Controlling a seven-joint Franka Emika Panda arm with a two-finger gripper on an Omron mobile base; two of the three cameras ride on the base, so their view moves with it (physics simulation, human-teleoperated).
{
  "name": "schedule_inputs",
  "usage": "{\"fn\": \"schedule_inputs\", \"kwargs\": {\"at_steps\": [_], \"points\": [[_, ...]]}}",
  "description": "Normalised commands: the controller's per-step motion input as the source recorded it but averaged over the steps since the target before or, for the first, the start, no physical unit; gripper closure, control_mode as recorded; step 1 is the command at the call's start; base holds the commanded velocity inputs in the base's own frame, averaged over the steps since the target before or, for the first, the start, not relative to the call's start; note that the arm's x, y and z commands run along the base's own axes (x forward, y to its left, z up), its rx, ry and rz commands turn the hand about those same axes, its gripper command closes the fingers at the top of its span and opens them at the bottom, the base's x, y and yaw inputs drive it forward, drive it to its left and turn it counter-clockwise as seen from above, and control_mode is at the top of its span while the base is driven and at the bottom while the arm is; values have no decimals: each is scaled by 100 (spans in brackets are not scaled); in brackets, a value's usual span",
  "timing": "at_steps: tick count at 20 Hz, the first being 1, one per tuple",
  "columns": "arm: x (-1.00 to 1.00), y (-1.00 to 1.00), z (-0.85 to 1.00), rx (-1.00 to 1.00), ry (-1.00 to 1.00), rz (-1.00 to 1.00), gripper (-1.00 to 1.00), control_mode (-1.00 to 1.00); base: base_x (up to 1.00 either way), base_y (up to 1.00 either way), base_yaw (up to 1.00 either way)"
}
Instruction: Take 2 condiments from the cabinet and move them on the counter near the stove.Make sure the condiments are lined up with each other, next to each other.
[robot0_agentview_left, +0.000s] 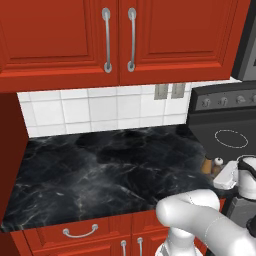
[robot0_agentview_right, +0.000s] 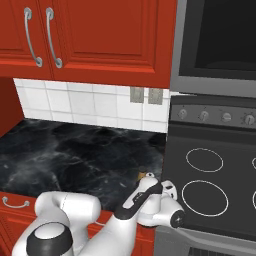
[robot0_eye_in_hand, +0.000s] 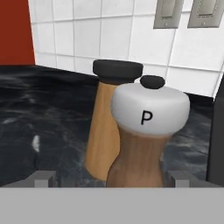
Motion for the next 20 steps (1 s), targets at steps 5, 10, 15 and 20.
{"fn": "schedule_inputs", "kwargs": {"at_steps": [5,10,15,20], "points": [[-10,-10,0,0,-4,1,-100,-100,0,0,0],[-14,-38,0,0,-2,0,-100,-100,0,0,0],[-5,-33,6,5,0,0,-100,-100,0,0,0],[-29,-27,57,17,2,0,-100,-100,0,0,0]]}}
